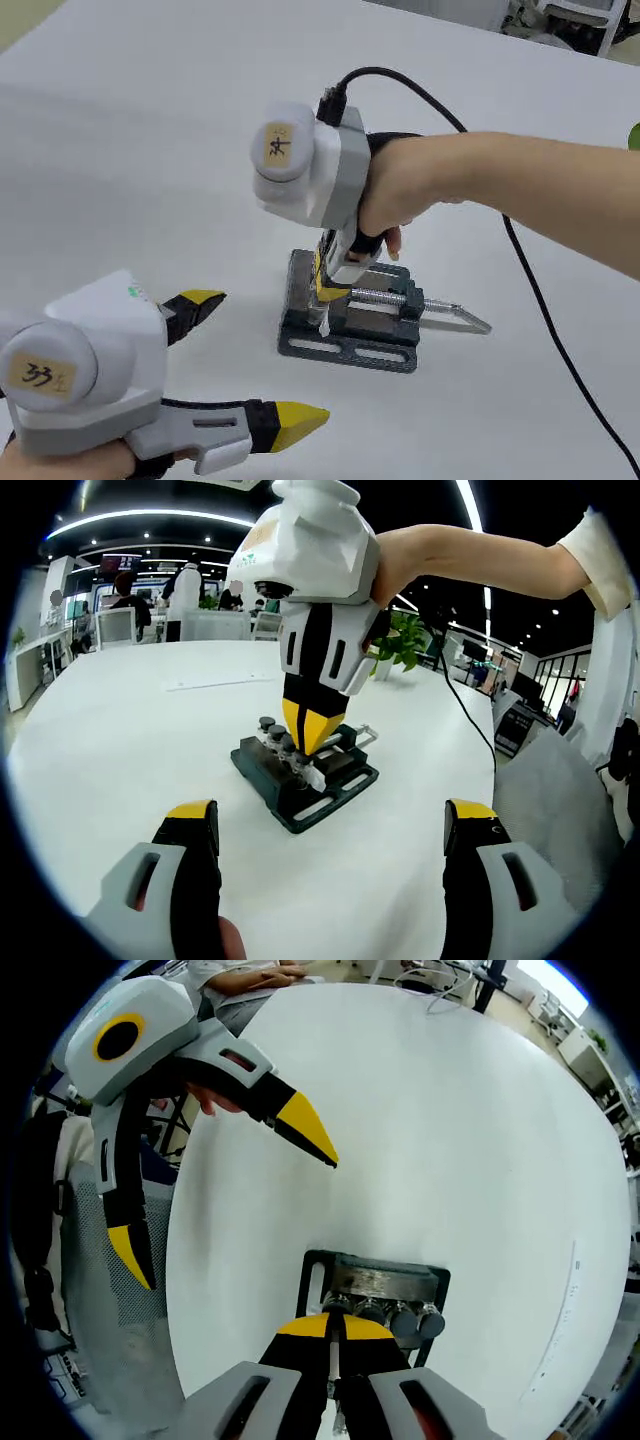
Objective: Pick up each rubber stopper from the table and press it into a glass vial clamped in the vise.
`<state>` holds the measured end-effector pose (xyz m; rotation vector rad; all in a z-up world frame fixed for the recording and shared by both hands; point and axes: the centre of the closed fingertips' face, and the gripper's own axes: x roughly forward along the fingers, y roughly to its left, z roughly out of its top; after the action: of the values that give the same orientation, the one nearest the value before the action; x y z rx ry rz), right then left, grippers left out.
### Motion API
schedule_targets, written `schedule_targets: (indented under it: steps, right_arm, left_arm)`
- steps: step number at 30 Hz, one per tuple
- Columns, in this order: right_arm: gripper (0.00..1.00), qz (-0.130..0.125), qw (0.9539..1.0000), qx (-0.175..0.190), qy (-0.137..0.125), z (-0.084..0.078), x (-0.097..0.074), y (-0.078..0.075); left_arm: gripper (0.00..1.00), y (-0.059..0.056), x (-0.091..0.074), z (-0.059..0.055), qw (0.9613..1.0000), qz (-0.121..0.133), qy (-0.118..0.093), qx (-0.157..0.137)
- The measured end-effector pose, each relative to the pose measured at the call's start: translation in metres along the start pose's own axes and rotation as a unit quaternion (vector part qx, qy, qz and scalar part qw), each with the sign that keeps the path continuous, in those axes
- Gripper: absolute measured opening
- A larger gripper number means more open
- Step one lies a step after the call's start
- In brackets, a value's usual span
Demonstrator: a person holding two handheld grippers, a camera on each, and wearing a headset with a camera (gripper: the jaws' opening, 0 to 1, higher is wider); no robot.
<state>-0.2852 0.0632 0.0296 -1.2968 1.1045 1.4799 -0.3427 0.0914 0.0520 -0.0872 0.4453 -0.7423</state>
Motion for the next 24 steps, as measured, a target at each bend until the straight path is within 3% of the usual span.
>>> schedule_targets:
  steps: [15, 21, 24]
  right_arm:
    - [0.00, -0.037, 0.9974, 0.020, -0.058, -0.0006, 0.0020, -0.0034]
    - [0.00, -0.057, 0.9926, 0.038, -0.100, -0.0007, 0.0024, -0.0041]
    - [0.00, -0.072, 0.9876, 0.056, -0.128, -0.0014, 0.0022, -0.0058]
  left_arm:
    - [0.92, 0.0044, -0.0018, -0.0012, 1.0000, 0.000, 0.004, 0.006]
    - [0.93, 0.0046, -0.0005, -0.0005, 0.9999, 0.001, 0.006, 0.012]
    - [0.93, 0.0042, -0.0002, -0.0003, 0.9999, 0.000, 0.006, 0.015]
